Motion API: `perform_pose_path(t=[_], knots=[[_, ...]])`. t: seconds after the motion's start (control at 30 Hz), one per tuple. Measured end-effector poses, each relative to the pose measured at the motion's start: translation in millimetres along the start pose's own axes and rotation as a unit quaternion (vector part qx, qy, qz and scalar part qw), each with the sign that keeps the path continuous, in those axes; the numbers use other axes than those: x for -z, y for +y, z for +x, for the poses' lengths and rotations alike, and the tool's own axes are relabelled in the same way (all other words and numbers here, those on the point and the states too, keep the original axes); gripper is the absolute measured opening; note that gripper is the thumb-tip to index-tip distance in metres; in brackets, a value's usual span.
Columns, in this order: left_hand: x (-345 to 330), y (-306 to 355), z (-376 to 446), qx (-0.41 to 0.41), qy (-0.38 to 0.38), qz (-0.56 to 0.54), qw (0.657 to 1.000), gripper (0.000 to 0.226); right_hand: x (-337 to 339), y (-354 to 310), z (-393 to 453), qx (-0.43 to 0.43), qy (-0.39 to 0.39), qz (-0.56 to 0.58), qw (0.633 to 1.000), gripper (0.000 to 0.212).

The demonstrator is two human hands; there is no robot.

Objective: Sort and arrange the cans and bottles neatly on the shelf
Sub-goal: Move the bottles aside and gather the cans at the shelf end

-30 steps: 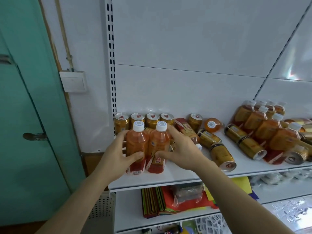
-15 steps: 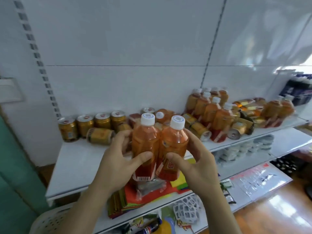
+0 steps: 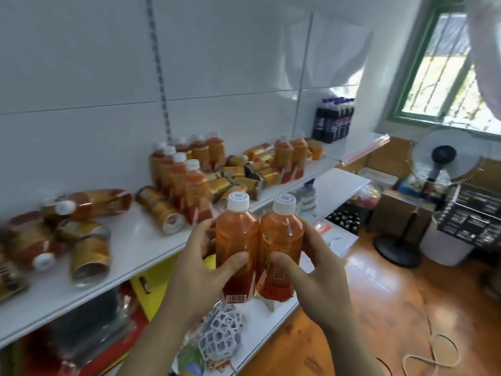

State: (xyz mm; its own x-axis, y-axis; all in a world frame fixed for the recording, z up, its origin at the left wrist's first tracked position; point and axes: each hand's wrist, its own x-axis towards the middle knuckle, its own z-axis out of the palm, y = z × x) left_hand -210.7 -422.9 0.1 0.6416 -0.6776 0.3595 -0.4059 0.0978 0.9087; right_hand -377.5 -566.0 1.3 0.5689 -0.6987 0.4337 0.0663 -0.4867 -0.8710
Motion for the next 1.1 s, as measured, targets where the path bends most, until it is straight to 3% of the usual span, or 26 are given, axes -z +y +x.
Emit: perform_pose_path(t=[0.37,0.63,0.9,1.1], knots=[[-147,-35,130,0.016,-0.087,-0.03,0.996,0.071,115,83,100,-0.041,0.043,-0.125,0.99,0.073],[-229,-51,248,0.008,-0.123,0.004,0.992,0.084,165,138,211,-0.043,0.036,-0.14,0.989,0.064],[-306,-82,338,0.019,-0.078,0.067,0.995,0.078,210,220,316,-0.07,-0.011,-0.111,0.991,0.066],[-363,-89,395,0.053,-0.005,0.1,0.994,0.08,244,282,409,-0.03,-0.076,-0.061,0.995,0.063]])
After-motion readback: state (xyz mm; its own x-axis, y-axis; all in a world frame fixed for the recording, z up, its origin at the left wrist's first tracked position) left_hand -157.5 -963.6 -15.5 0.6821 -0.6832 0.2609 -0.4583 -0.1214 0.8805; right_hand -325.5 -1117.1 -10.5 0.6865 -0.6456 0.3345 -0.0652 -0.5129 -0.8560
